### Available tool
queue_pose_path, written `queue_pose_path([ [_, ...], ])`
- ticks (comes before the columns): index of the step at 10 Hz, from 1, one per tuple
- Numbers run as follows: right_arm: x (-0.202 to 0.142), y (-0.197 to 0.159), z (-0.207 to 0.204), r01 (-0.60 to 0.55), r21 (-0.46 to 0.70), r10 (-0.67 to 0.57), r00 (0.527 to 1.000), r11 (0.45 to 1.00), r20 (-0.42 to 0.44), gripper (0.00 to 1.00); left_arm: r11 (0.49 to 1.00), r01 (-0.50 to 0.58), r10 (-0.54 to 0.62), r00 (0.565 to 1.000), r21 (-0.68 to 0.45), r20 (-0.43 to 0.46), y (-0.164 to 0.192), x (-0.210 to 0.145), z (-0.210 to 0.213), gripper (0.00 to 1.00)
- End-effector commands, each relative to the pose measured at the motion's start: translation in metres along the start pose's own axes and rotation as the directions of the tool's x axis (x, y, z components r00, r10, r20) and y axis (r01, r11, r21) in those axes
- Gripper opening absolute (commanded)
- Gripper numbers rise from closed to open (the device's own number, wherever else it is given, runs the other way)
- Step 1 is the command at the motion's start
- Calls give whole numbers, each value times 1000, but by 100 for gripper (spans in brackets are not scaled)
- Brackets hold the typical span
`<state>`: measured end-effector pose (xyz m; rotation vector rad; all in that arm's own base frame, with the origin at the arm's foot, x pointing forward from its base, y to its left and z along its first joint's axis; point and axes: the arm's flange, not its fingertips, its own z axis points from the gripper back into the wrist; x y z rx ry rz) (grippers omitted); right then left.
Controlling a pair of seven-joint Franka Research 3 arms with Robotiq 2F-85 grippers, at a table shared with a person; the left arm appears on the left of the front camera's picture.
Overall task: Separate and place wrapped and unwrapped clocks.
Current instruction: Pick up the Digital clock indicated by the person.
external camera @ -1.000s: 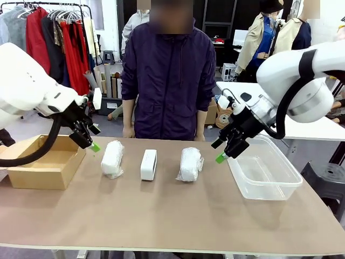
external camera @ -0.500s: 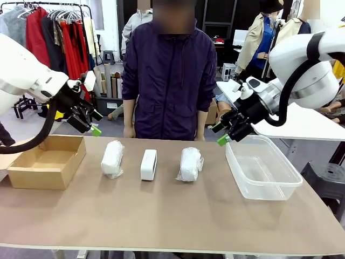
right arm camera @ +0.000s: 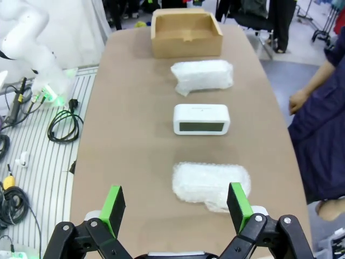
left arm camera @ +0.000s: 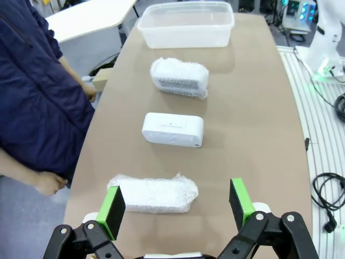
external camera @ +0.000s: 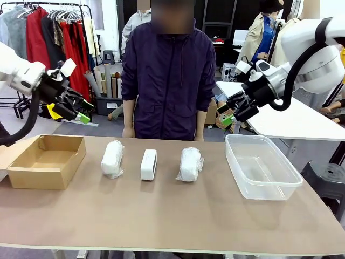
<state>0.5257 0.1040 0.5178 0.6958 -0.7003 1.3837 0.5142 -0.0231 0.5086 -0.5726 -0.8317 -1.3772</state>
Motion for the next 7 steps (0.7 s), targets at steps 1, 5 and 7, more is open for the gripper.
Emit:
queue_pose_path([
  [1,-2,-15,5,-26,1,26,999,1000,36,100,999,0,0,1000,-33,23,14,-2,6,100],
  [5,-12,-26,9,-7,-51,8,1000,999,28,100,999,-14,15,1000,-44,20,13,-7,8,100],
  [7,-10,-22,10,14,-23,-14,1000,1000,1,100,999,-14,15,1000,-44,20,13,-7,8,100],
])
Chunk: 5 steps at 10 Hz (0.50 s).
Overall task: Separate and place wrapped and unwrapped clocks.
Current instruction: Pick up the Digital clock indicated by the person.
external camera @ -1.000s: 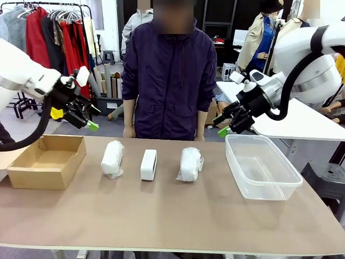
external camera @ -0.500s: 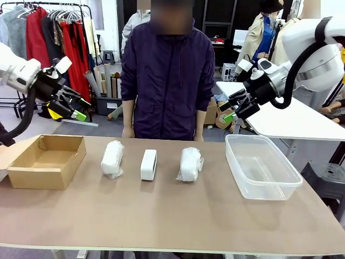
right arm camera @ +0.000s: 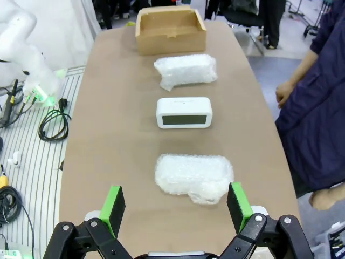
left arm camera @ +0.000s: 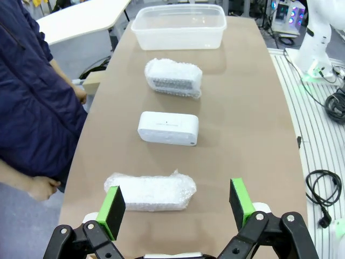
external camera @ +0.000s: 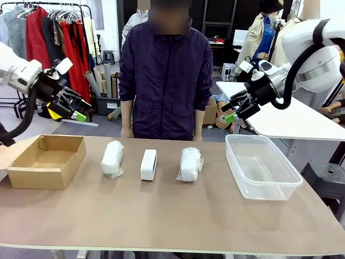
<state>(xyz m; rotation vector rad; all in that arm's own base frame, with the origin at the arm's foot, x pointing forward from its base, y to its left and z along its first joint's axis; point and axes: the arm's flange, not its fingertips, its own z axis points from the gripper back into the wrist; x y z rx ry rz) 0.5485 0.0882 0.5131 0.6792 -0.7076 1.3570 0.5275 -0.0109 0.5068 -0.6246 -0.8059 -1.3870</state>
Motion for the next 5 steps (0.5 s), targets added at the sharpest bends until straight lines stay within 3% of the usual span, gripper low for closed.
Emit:
queue_pose_path([
  [1,2,1,1,-3,2,3,1000,1000,2,100,1000,-2,2,1000,5,6,-2,2,2,100],
  [5,2,1,1,-3,2,3,1000,1000,2,100,1000,-2,2,1000,5,6,-2,2,2,100],
])
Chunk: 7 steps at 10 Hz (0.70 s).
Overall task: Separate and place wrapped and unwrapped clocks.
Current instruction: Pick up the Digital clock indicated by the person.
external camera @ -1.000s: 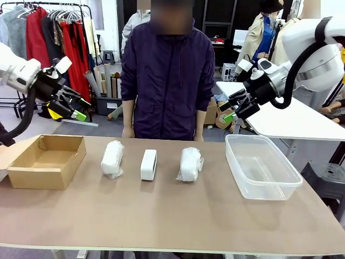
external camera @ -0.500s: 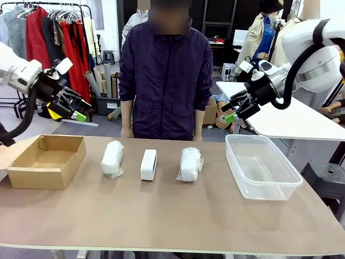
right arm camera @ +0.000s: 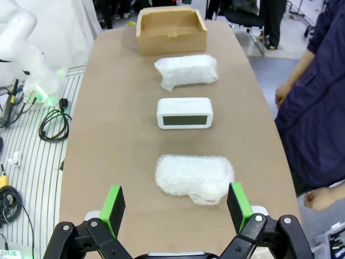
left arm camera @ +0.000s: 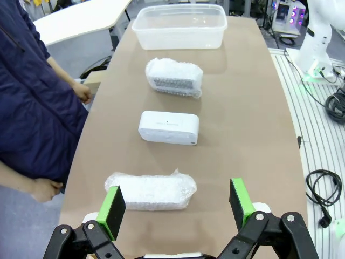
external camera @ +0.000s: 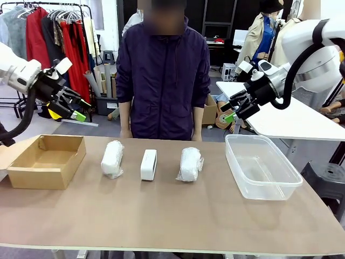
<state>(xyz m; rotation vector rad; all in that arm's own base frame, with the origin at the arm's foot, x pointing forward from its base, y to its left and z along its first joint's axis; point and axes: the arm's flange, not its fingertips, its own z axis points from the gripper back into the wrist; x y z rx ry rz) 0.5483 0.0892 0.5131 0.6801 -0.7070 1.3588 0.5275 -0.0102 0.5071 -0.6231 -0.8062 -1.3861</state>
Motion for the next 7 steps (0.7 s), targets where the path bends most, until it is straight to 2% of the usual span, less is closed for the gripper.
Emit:
queue_pose_path([
  [1,1,1,2,-2,0,2,1000,1000,2,100,1000,-1,1,1000,3,7,-2,2,2,100],
  [7,1,1,2,-2,0,2,1000,1000,2,100,1000,-1,1,1000,3,7,-2,2,2,100],
])
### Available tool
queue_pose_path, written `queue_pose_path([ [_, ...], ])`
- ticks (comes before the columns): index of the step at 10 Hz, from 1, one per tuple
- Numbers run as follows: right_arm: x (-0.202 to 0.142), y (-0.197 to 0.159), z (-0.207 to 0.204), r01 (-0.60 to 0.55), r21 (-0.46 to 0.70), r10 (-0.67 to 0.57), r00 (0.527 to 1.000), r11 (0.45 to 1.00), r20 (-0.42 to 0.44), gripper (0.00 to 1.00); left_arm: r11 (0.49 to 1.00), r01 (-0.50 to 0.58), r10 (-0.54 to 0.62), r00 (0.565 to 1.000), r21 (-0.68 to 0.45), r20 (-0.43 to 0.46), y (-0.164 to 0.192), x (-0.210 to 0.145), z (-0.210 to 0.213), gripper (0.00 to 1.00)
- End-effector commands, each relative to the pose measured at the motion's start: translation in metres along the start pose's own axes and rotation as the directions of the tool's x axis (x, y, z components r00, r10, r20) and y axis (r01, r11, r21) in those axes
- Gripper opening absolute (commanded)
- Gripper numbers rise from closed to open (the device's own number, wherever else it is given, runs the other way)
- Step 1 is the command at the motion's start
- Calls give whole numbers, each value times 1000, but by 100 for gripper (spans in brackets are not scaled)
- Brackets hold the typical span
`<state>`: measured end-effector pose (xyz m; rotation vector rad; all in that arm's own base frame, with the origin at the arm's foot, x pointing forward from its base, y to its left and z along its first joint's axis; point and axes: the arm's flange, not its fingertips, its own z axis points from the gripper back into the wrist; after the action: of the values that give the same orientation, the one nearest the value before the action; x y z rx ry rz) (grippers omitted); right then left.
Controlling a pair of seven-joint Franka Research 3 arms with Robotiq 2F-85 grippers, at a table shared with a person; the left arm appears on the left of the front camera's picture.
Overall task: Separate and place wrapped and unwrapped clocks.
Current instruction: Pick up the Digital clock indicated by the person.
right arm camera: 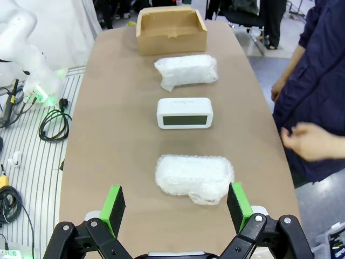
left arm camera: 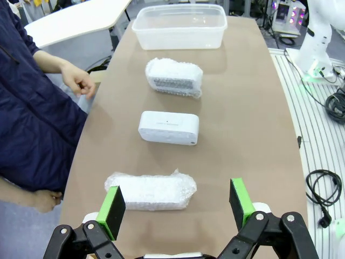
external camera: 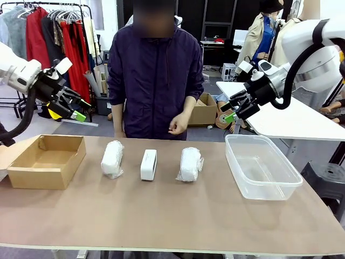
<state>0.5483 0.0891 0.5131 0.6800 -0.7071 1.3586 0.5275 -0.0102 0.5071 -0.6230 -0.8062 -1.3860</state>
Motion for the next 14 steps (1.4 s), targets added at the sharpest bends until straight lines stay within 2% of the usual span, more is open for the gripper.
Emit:
queue_pose_path([
  [1,1,1,2,-2,1,2,1000,1000,2,100,1000,-1,1,1000,3,7,-2,2,2,100],
  [14,1,1,2,-2,1,2,1000,1000,2,100,1000,-1,1,1000,3,7,-2,2,2,100],
])
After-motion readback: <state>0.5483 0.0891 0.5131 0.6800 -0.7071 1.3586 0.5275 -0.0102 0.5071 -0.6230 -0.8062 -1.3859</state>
